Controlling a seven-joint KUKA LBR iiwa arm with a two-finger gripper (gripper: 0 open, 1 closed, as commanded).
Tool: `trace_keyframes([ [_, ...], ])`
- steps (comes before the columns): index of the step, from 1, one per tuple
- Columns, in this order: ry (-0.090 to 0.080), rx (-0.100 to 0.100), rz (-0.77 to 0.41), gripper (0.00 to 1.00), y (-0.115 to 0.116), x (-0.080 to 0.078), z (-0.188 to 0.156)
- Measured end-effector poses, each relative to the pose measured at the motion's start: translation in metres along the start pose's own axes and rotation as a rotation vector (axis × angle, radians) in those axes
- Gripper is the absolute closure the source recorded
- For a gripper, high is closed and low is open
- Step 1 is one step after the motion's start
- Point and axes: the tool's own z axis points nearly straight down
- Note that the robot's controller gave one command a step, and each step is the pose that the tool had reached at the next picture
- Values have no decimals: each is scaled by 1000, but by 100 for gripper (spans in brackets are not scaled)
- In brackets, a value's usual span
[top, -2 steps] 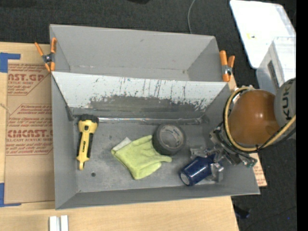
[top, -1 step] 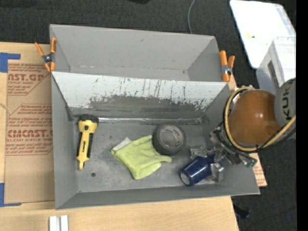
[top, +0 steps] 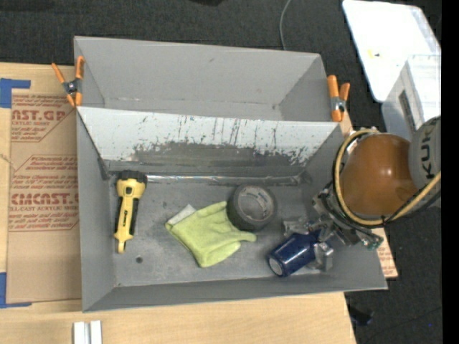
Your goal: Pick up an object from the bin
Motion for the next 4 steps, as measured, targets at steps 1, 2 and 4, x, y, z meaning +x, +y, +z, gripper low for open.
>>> trace_keyframes([
  [1, 0, 0, 0, 100, 0, 0, 0],
  [2, 0, 0, 0, 100, 0, 0, 0],
  [4, 0, 0, 0, 100, 0, 0, 0],
])
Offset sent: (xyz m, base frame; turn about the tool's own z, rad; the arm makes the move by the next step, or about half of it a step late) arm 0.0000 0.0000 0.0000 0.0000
